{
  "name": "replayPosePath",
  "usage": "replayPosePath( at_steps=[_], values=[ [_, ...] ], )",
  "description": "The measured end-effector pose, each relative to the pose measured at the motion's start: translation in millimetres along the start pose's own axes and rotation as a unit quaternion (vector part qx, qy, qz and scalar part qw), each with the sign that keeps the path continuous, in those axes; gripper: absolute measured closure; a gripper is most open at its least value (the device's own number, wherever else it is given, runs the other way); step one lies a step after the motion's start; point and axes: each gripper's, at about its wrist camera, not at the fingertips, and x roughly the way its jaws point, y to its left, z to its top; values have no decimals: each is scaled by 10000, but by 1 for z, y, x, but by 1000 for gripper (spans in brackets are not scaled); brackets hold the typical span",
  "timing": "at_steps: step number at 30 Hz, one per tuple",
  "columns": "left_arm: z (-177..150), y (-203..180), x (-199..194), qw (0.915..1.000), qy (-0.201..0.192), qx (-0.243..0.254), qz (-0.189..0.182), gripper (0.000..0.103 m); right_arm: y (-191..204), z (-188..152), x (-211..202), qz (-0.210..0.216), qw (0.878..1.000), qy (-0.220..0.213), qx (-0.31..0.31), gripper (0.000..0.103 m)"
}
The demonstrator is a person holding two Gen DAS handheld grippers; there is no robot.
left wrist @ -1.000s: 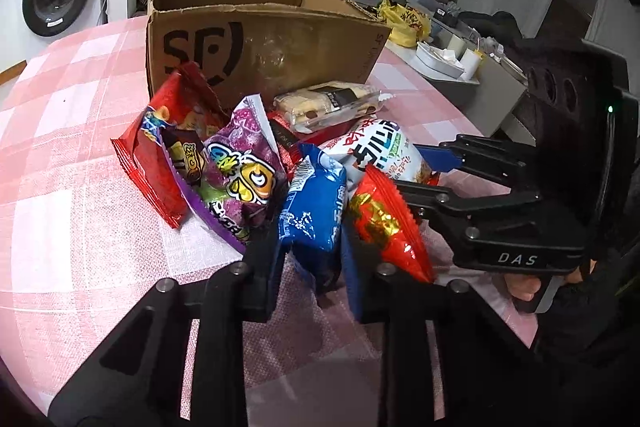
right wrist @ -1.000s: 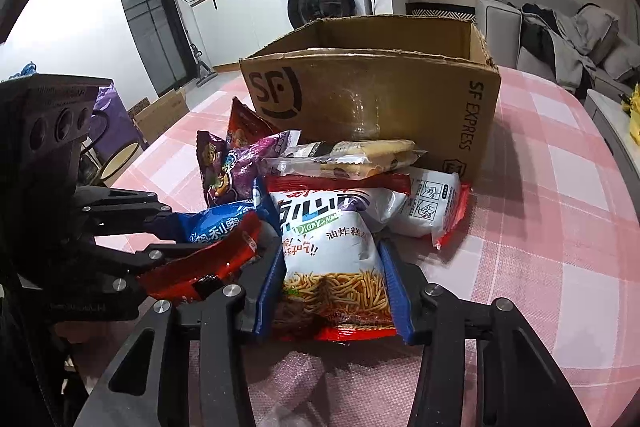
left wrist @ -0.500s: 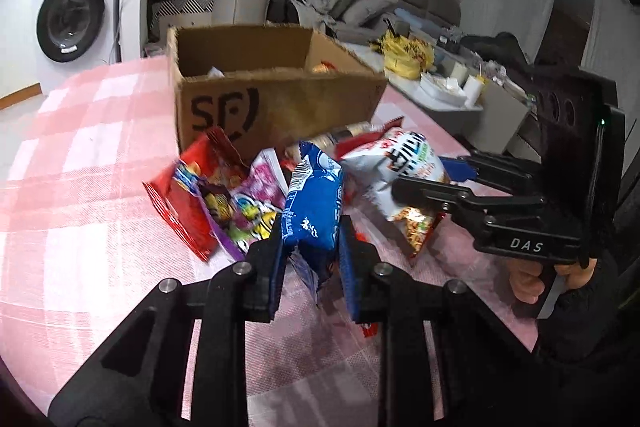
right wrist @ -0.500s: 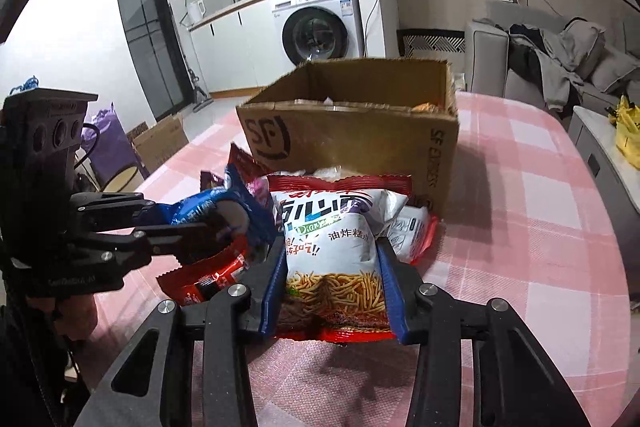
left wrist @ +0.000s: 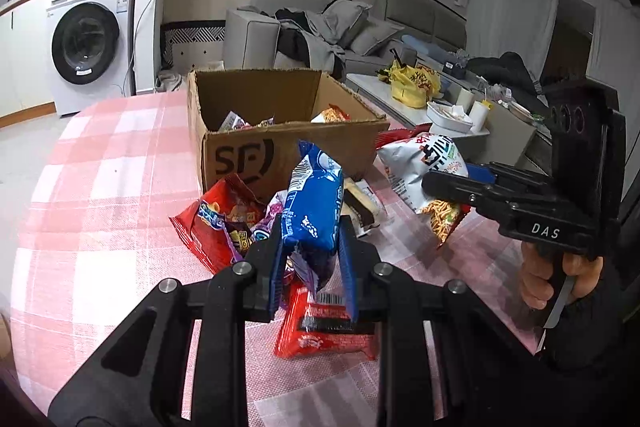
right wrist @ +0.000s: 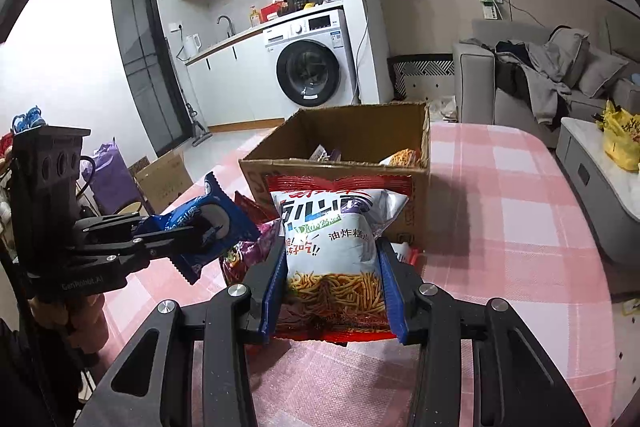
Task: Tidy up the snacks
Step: 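Lift both held bags and carry them over the cardboard box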
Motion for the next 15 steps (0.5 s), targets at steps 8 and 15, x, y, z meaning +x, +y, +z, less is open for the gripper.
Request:
replayPosePath(
  at_steps=[8, 15],
  values=[
    [5, -2, -11, 9998, -142, -53, 153, 82, -4, 6, -11, -19, 9999, -136, 92, 60],
    [7, 2, -11, 9992, -226, -169, 282, 82, -7, 12, -16, -118, 9993, -255, 240, 60]
  ],
)
